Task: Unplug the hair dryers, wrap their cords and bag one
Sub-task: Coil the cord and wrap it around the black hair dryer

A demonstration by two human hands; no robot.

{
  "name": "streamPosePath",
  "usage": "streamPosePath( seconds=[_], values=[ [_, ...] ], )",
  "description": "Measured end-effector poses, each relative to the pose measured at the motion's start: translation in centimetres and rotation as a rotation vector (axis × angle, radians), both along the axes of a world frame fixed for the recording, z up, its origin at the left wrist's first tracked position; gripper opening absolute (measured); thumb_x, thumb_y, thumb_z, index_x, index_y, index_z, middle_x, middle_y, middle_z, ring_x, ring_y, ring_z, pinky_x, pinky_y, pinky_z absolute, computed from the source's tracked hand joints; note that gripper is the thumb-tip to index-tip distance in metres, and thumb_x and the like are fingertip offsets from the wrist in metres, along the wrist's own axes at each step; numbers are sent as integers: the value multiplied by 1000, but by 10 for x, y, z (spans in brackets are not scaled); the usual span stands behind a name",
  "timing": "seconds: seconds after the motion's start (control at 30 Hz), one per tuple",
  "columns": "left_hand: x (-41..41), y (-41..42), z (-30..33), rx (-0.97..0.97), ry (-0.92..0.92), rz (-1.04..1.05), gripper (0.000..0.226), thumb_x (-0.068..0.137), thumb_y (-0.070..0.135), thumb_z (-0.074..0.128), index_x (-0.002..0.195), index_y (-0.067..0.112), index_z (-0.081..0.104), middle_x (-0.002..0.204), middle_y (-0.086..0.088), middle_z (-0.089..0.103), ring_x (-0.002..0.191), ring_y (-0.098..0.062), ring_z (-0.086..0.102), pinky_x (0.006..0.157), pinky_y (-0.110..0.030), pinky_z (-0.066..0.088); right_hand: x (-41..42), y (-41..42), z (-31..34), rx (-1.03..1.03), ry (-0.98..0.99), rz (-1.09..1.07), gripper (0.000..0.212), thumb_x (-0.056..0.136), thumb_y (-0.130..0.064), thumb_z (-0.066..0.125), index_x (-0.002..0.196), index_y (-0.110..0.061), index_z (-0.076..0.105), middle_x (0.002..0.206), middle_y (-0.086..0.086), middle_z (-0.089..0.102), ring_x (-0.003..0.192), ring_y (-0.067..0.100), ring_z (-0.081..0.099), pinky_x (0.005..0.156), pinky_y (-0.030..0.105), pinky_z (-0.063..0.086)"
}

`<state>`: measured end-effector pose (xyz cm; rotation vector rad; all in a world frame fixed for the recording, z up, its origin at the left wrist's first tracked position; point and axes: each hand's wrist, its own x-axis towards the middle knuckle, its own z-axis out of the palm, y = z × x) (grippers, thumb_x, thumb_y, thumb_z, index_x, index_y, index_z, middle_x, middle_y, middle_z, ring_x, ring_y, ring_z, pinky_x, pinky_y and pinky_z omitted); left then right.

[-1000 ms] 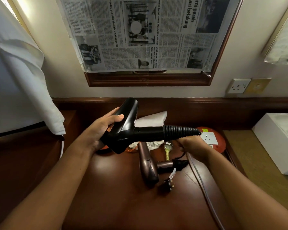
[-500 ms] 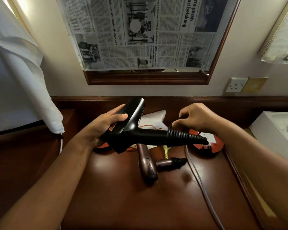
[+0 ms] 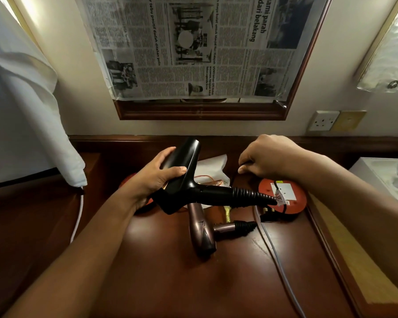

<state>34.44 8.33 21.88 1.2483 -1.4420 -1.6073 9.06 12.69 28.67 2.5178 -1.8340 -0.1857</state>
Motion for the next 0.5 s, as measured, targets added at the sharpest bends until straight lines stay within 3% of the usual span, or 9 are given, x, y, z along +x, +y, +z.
streamPosePath(
  seconds=[0.17, 0.3, 0.5],
  values=[
    [-3, -1, -4, -42, -122, 61, 56, 79, 31, 74, 127, 23, 48, 106, -1, 65, 87, -15, 68, 63, -21, 54, 9, 6, 1, 10, -24, 0, 23, 91, -39, 57, 105, -29, 72, 100, -3, 69, 92, 21, 62, 74, 30, 51],
    [-6, -2, -11, -45, -124, 159, 43, 80, 29, 74, 118, 14, 61, 91, -5, 71, 68, -12, 69, 53, -20, 51, 16, 16, -4, 38, -86, -26, 22, 92, -38, 55, 91, -23, 71, 84, -3, 64, 78, 20, 60, 70, 35, 54],
    [-11, -4, -13, -66, -65, 314, 40, 81, 25, 74, 116, 11, 61, 86, -5, 69, 61, -9, 66, 47, -18, 49, 28, 34, -21, 44, -166, -80, 20, 97, -34, 45, 83, -24, 55, 73, -6, 49, 70, 16, 54, 57, 26, 41]
  ],
)
